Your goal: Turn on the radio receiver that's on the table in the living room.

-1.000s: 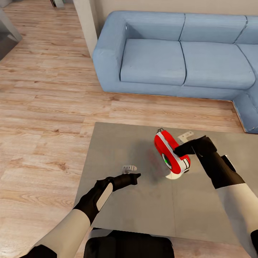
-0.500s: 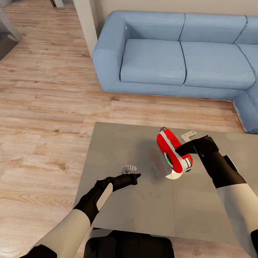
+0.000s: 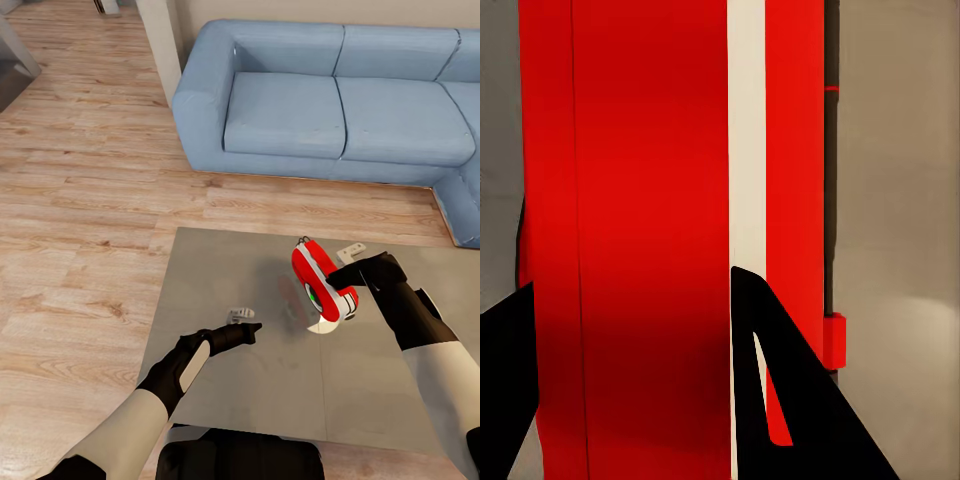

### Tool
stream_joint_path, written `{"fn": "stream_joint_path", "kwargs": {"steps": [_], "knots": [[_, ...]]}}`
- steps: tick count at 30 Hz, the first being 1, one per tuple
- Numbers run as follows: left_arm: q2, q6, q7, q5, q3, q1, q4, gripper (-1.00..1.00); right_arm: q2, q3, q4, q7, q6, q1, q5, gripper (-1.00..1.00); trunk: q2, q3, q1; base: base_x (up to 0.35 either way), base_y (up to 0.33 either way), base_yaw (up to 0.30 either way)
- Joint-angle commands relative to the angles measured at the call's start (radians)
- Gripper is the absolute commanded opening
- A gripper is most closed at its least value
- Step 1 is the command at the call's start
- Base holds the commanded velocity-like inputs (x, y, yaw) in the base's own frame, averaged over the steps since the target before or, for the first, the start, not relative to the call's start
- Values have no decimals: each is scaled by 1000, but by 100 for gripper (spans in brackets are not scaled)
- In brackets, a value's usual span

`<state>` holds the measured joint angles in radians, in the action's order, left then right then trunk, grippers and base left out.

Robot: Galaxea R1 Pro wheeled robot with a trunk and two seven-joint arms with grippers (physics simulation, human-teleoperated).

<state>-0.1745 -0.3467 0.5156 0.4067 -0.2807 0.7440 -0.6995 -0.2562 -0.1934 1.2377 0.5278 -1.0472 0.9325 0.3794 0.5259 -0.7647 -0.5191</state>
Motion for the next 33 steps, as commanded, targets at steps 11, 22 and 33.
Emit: {"fn": "stream_joint_path", "kwargs": {"steps": [11, 22, 33], "knots": [[0, 0, 1, 1, 0, 0, 0, -100, 0, -1, -1, 0, 0, 0, 1, -100, 0, 0, 0, 0, 0, 0], [10, 3, -3, -2, -2, 0, -2, -100, 2, -22, -31, -4, 10, 33, 18, -100, 0, 0, 0, 0, 0, 0], [24, 3, -2, -2, -3, 0, -3, -100, 11, -10, -42, -7, 15, -10, 21, -100, 0, 0, 0, 0, 0, 0]]}}
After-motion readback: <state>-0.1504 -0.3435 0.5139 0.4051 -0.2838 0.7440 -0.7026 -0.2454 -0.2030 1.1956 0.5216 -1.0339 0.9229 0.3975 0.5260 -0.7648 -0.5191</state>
